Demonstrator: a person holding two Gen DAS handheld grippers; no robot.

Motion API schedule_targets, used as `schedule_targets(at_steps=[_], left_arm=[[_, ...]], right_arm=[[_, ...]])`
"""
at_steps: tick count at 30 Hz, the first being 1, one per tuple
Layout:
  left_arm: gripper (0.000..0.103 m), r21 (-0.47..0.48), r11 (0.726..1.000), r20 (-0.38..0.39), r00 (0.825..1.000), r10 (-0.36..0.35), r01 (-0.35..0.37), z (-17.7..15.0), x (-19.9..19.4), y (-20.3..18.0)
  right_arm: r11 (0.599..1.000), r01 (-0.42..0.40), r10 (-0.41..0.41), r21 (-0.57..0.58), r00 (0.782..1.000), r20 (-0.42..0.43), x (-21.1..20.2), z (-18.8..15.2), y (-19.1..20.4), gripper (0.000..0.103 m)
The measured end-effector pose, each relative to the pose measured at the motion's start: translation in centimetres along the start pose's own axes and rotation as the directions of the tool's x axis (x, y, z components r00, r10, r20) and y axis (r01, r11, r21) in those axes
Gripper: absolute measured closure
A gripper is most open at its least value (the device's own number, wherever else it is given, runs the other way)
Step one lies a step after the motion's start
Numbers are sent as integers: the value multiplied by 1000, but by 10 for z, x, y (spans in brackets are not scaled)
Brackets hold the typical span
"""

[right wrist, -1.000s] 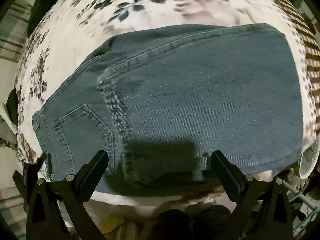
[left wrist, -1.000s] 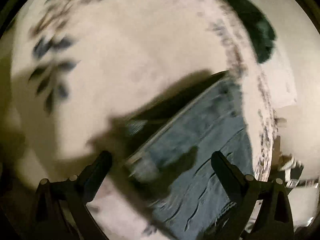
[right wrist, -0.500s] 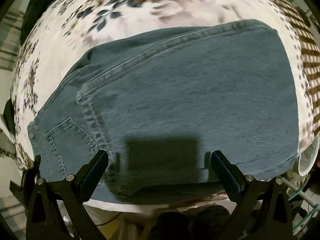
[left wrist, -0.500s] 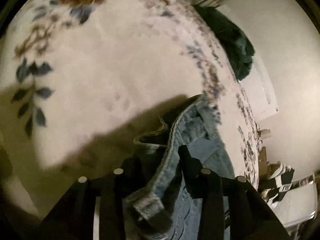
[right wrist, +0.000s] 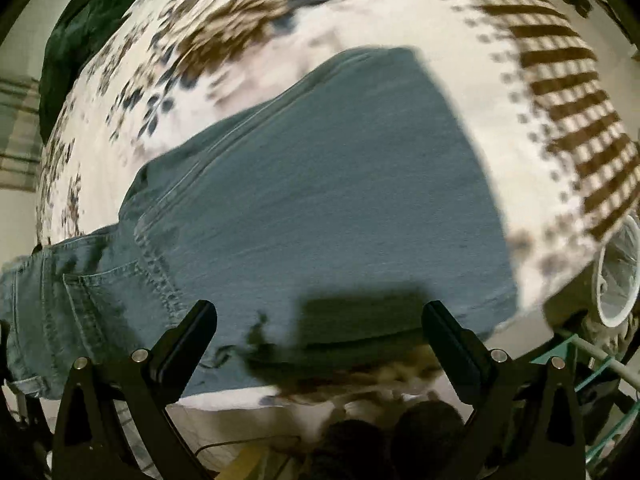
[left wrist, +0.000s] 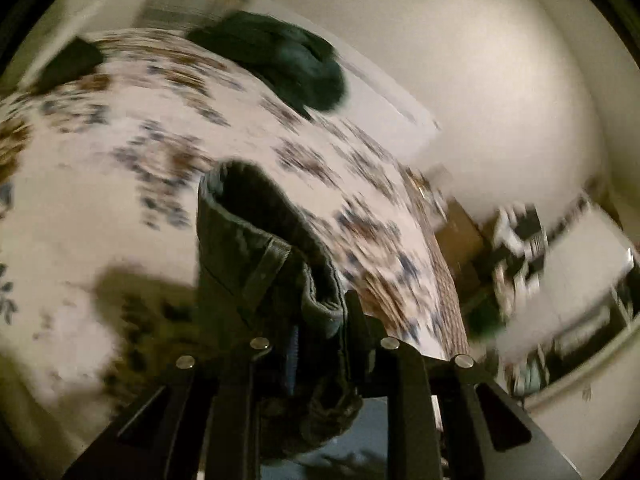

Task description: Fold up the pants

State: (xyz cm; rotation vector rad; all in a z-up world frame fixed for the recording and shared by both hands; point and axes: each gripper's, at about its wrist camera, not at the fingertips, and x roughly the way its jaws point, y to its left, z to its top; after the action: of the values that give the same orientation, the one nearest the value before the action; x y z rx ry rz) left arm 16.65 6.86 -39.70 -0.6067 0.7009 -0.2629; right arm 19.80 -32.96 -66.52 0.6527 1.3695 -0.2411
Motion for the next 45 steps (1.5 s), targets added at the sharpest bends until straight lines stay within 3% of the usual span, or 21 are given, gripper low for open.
schedule_targets(at_steps=[4,7,9,11,13,14,15,16,17,21,23,28,30,31,32,33,38,42,45], left_arm=[[86,87,993,-147,987,-67,81,-42,48,-48],[86,137,986,-275,960,-55,95,-75,82,-70],[85,156,984,-368,930,-20,83,-88,99,-79],[82,146,986,-406,914,-11,77,-89,99,-85],[79,132,989,-413,911,-3,63,-82,94,-87],[72,137,990,-408,913,22,37,-76,90,-86],[46,155,988,-405,913,58,6,-75,85,-86],[12,181,983,-407,906,114,-42,-70,82,-84],[6,190,979,-411,900,145,-71,-70,81,-82],[6,209,959,-381,888,259,-190,-51,78,-45],[6,219,941,-371,869,326,-259,-42,81,-22],[6,214,901,-345,834,431,-377,-26,85,19],[6,219,891,-340,825,451,-397,-24,88,27],[6,220,885,-344,816,464,-411,-24,89,32],[6,215,884,-349,813,467,-415,-24,88,35],[6,211,882,-356,807,470,-421,-25,89,38],[6,199,881,-388,791,473,-429,-29,89,39],[6,213,894,-401,799,449,-396,-30,87,24],[6,207,907,-413,807,422,-368,-30,88,11]], right_arm=[[999,11,-12,37,999,41,-27,6,-43,0],[998,22,-25,60,999,46,-34,12,-70,0],[998,18,-21,67,999,44,-36,14,-82,0],[998,-12,10,62,999,40,-36,18,-91,0],[997,-57,55,43,998,41,-37,21,-91,0],[994,-100,99,32,995,32,-36,23,-89,0],[987,-161,161,22,987,17,-35,26,-86,0],[979,-203,203,9,979,1,-32,28,-77,0],[972,-234,234,-9,972,-13,-29,32,-70,0],[924,-363,355,-117,931,-86,-12,48,-22,0],[902,-391,374,-184,919,-124,2,54,4,0],[904,-301,242,-303,946,-216,63,64,53,0],[910,-279,220,-305,952,-212,76,61,60,3],[911,-275,221,-307,955,-198,77,59,62,5],[906,-288,239,-312,953,-187,76,55,66,23],[905,-285,238,-317,955,-179,74,51,68,48],[928,-237,230,-288,971,-59,54,43,57,87],[937,-217,233,-275,972,26,10,38,48,90],[953,-216,238,-211,967,88,-26,45,17,90]])
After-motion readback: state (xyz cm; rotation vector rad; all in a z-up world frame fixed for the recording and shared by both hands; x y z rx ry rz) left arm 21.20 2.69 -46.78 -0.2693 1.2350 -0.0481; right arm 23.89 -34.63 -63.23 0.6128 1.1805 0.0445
